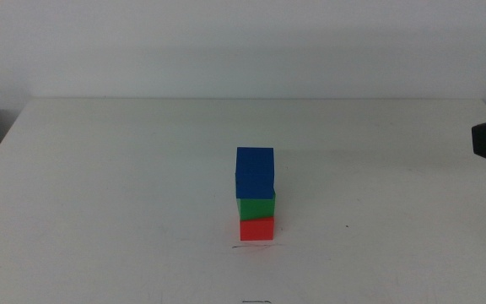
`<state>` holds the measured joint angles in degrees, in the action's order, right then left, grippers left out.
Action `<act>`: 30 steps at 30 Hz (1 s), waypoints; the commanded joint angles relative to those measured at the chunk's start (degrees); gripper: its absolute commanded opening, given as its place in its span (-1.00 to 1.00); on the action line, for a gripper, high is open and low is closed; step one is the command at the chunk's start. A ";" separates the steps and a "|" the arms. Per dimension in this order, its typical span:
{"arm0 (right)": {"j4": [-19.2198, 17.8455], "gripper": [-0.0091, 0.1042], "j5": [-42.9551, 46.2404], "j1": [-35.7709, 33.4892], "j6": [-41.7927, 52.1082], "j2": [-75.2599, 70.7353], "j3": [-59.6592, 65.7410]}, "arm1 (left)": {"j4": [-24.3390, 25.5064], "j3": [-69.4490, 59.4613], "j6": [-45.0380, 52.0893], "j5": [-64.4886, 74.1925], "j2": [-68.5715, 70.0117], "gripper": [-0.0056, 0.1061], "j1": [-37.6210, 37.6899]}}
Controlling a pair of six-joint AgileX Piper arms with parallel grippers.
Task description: Stack red cubes first, then green, then blue cubes in a specific spot.
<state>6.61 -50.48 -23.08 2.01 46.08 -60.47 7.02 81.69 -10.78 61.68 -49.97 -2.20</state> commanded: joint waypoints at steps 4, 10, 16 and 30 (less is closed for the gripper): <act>-0.34 0.55 3.66 0.44 0.85 -0.27 -1.44 | 0.15 -2.15 -0.49 -4.47 1.94 0.77 -0.16; -4.86 0.55 10.74 0.55 0.85 -4.85 5.90 | -0.39 -14.74 -0.49 -11.84 10.98 0.77 -0.16; -8.88 0.55 25.11 2.81 0.85 -17.04 23.57 | 0.56 -31.77 -0.49 -27.86 22.27 0.77 -0.11; -5.81 0.55 34.12 22.66 0.85 -47.68 52.92 | -3.90 -63.59 -0.49 -37.66 49.13 0.77 -0.11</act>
<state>0.00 -23.31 -2.09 2.15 0.29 -7.70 3.50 18.33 -10.78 29.40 -1.51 -2.20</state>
